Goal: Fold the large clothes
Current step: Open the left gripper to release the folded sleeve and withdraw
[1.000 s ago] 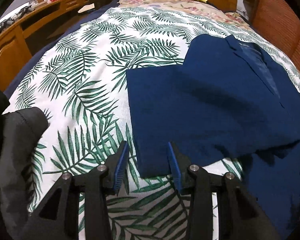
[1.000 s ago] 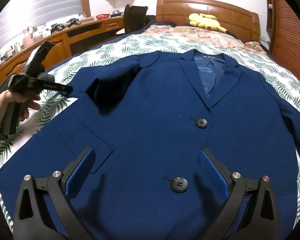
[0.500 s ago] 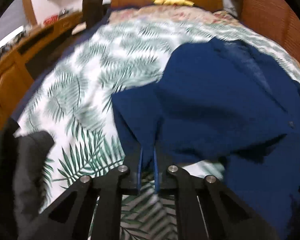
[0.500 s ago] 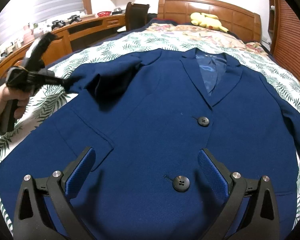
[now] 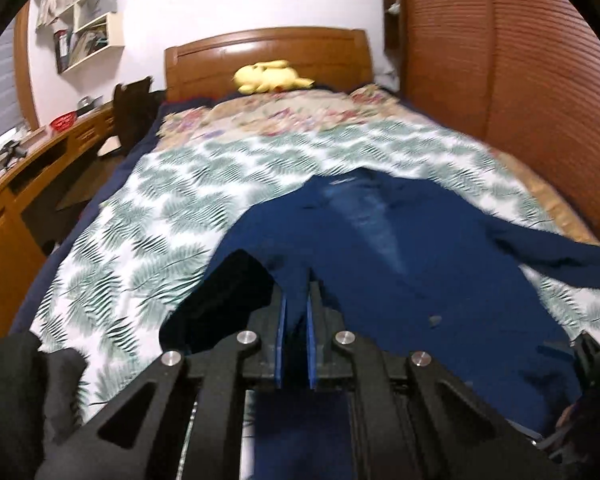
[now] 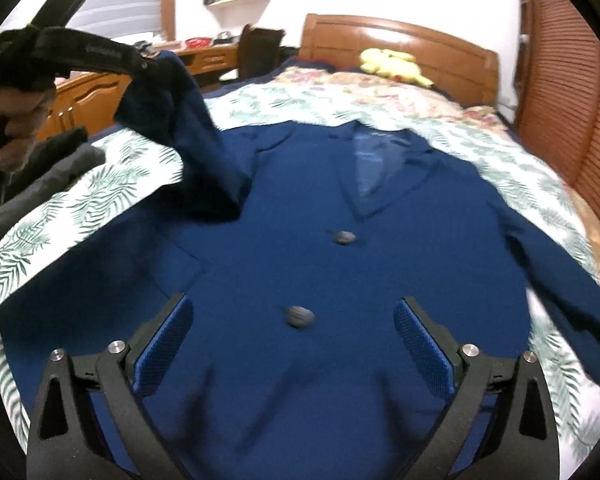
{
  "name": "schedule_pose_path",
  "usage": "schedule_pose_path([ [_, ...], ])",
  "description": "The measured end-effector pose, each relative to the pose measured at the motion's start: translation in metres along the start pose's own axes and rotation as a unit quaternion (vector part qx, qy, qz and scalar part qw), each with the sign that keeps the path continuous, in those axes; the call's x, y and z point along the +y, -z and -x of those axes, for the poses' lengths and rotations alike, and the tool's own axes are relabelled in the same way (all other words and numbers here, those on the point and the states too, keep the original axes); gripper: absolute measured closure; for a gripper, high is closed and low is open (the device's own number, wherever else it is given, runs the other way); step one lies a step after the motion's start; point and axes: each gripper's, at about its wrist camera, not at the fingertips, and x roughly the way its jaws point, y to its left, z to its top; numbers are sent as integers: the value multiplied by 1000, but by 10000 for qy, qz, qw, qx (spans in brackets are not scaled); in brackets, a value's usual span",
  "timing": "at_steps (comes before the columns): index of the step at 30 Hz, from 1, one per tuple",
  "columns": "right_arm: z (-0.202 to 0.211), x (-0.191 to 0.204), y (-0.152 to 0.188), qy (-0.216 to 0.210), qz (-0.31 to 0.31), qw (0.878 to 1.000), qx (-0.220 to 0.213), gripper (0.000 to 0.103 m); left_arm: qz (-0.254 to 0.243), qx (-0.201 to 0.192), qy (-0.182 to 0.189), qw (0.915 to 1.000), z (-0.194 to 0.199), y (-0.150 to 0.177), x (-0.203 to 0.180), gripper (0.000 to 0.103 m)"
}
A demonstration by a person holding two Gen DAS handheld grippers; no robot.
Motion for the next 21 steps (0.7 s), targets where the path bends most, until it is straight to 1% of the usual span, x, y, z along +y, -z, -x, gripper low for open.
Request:
schedule_pose_path([
  [4, 24, -27, 5, 85, -350, 9993, -126, 9, -240, -154, 281, 9992, 14, -7, -39, 98],
  [8, 49, -46, 11, 274, -554, 9977, -277, 10, -545, -215, 519, 9969, 27, -5, -77, 98],
  [10, 58, -54, 15, 369, -640, 9968, -293, 10, -604, -194, 648, 9959, 33, -1, -88, 98],
  [12, 67, -61, 20, 455, -680, 9963, -272, 10, -618, -55, 786, 9950, 38, 7, -95, 98],
  [15, 79, -67, 27, 582, -706, 9954, -270, 10, -635, 138, 994, 9929, 48, 25, -99, 94],
  [17, 83, -71, 29, 627, -733, 9950, -257, 10, -744, 175, 1112, 9909, 56, 35, -106, 93],
  [19, 85, -73, 27, 651, -773, 9945, -256, 10, -884, 180, 1147, 9893, 66, 48, -110, 85],
  [21, 88, -70, 21, 636, -771, 9946, -295, 10, -885, 212, 1229, 9882, 73, 60, -108, 81],
])
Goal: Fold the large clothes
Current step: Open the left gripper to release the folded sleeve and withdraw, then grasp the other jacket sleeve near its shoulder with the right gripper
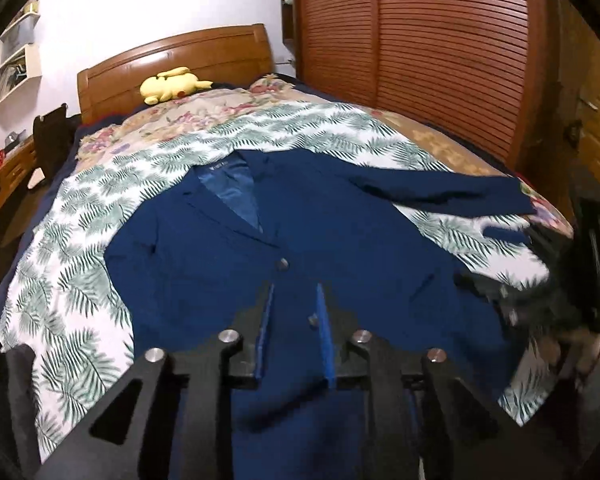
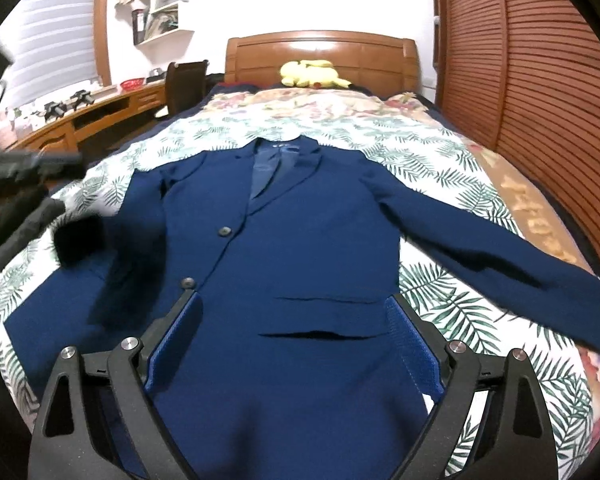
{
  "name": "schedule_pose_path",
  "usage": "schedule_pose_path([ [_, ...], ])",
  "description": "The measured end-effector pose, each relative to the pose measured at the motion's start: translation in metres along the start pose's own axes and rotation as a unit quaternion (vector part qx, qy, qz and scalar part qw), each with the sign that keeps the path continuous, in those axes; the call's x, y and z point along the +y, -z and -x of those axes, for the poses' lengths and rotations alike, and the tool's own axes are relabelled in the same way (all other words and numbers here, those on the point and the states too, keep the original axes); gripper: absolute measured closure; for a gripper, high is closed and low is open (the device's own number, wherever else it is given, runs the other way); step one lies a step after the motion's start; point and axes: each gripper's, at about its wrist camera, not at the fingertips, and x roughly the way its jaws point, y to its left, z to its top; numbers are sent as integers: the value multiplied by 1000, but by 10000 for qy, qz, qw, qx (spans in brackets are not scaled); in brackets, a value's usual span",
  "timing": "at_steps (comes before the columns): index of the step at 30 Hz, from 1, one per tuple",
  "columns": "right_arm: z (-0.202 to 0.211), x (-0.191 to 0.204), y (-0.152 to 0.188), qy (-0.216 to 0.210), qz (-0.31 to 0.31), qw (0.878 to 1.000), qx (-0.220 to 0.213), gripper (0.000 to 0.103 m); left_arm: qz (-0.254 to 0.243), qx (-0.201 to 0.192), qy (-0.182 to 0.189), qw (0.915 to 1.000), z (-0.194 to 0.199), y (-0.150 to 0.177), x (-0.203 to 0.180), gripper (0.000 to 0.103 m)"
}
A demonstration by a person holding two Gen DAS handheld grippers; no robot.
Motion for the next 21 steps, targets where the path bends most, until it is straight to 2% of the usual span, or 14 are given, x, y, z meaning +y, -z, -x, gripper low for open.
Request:
schedule_pose_path([
  [5, 3, 23, -16, -104, 112, 9998, -138, 10, 209, -86, -13, 9997, 17, 31, 11, 73],
  [9, -4, 50, -24, -420, 235, 9987, -163, 10, 458, -164, -113, 9988, 27, 55, 30, 68],
  [14, -29, 88, -21, -631, 569, 9964, 41, 10, 689, -233, -425, 9964, 43, 86, 66, 65],
  [21, -66, 129, -13, -928, 849, 9914, 360, 10, 1225, -334, -789, 9888, 65, 124, 117, 65],
])
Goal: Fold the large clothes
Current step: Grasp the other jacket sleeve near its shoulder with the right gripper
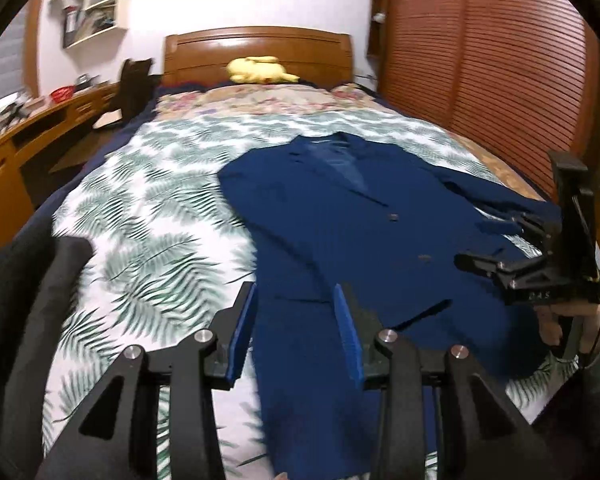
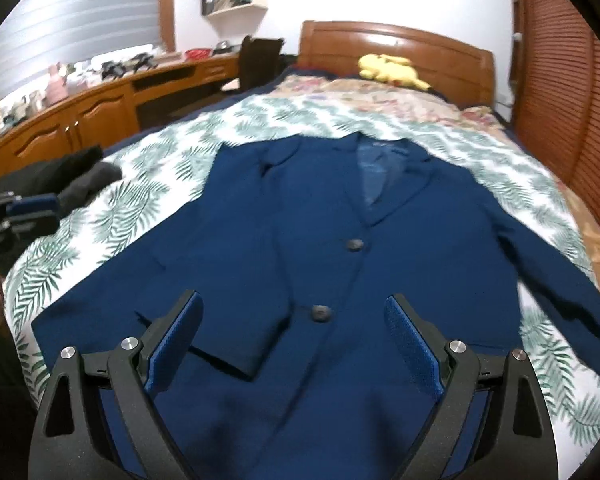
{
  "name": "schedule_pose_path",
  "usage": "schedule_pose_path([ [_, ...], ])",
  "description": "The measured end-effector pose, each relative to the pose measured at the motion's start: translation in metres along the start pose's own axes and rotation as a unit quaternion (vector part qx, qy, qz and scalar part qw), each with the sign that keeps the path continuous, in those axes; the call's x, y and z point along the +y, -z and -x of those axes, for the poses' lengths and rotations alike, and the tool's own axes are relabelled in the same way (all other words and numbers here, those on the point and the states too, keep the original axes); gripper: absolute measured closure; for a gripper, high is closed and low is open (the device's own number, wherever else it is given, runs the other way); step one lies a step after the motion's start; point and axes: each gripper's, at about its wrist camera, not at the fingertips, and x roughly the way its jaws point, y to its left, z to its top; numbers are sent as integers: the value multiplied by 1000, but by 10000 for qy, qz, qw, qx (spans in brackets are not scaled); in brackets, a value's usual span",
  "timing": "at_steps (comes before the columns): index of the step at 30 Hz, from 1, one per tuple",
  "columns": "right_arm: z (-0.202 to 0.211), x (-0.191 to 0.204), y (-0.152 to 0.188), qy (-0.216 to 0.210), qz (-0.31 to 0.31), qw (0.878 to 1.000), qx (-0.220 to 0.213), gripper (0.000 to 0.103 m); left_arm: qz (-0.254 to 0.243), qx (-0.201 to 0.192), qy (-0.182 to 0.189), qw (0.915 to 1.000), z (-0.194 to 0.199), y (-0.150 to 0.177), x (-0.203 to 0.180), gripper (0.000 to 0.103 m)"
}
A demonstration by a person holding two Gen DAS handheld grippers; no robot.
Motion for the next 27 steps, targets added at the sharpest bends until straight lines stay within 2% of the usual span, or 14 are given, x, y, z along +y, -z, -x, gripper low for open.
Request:
schedule_pose_path([
  [9, -42, 50, 4, -393, 433, 9977, 333, 13, 248, -45, -172, 9995, 7, 13, 38, 64],
  [12, -54, 67, 7, -528, 619, 9956, 468, 20, 303, -99, -194, 9993, 10, 15, 47, 63],
  [16, -70, 86, 13, -670, 814, 9921, 674, 24, 420, -76, -350, 9985, 10, 17, 60, 62],
  [23, -88, 100, 25, -688, 1041, 9881, 897, 29, 493, -39, -408, 9979, 4, 17, 68, 60],
  [27, -89, 94, 24, -720, 882, 9894, 906, 38, 464, 29, -406, 9981, -2, 17, 64, 60],
])
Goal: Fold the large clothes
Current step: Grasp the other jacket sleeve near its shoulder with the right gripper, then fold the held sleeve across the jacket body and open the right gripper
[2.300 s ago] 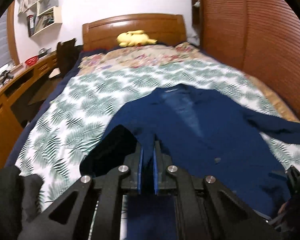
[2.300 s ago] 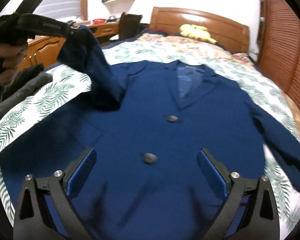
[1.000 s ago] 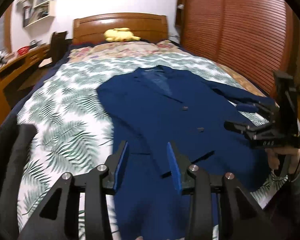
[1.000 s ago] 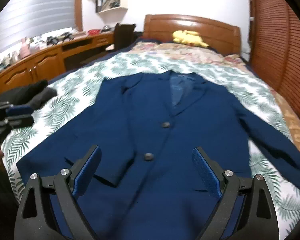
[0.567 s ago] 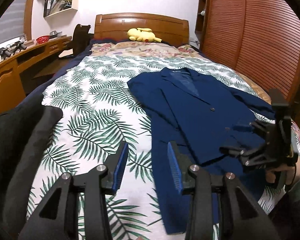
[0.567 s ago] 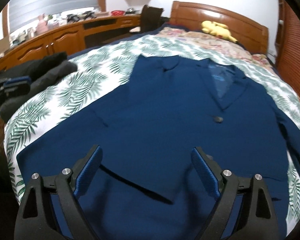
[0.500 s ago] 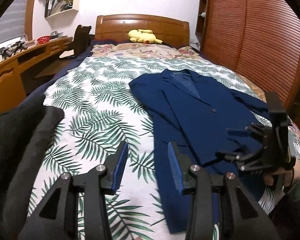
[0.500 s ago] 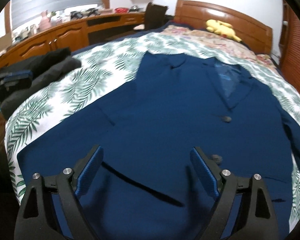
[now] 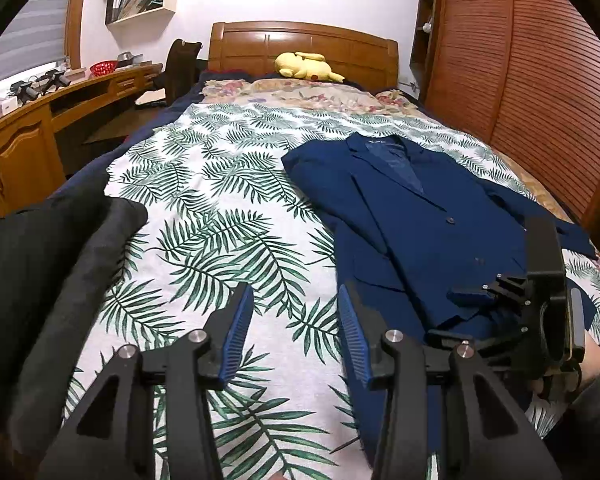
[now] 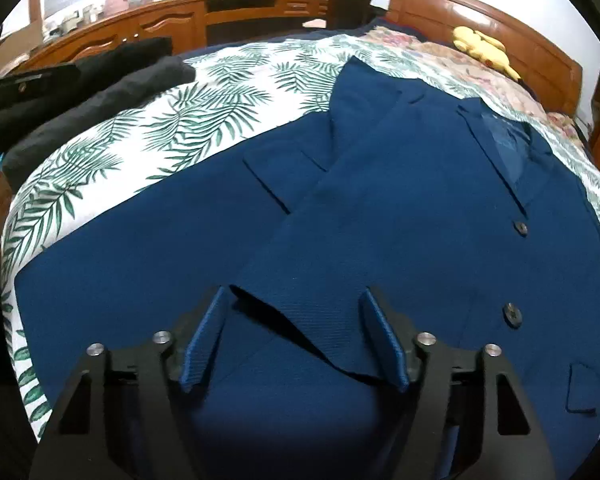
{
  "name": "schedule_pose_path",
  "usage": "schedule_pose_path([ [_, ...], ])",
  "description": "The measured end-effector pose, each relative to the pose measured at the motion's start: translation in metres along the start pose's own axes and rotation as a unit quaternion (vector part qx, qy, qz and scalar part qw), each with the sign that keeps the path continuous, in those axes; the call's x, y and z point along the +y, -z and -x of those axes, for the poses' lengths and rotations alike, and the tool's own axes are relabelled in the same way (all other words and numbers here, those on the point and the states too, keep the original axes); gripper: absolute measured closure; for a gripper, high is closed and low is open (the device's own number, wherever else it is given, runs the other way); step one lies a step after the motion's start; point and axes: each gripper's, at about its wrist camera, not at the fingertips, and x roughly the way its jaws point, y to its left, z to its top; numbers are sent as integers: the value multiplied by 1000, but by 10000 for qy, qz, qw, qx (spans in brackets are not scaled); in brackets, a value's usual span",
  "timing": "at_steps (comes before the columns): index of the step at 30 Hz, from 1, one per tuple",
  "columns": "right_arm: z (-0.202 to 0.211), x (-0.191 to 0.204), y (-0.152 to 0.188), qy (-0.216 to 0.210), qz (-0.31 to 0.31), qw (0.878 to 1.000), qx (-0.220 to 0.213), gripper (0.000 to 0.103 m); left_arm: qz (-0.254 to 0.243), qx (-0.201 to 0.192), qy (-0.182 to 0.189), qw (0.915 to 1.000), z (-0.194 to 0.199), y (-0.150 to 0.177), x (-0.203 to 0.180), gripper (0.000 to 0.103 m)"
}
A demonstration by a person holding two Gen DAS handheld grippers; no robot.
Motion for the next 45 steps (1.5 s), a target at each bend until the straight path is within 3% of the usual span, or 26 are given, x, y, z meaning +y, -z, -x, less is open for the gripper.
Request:
schedule_pose_path([
  [2, 0, -1, 0, 4, -58, 10000, -12, 49, -6, 28, 12, 10000, -2, 0, -2, 60],
  [6, 6, -13, -2, 126, -262, 9995, -120, 94, -68, 59, 56, 9999, -8, -3, -13, 59],
  [9, 22, -28, -2, 50, -510, 9980, -381, 96, -121, 64, 146, 9998, -13, -6, -26, 59],
  [13, 53, -56, 1, 292, -803, 9930, -820, 96, -311, 33, 91, 9995, -19, -8, -47, 59],
  [22, 135, -108, 24, 659, -1285, 9753, -1671, 96, -570, 44, 363, 9977, -35, -13, -90, 59],
  [31, 162, -125, 43, 871, -1381, 9701, -1798, 96, -717, 26, 518, 9961, -49, -17, -128, 59],
  [41, 156, -152, 70, 1218, -1611, 9681, -1486, 96, -805, 9, 542, 9953, -53, -15, -148, 59],
  [45, 166, -159, 78, 1495, -1766, 9578, -1705, 97, -801, 1, 553, 9953, -53, -15, -150, 59],
])
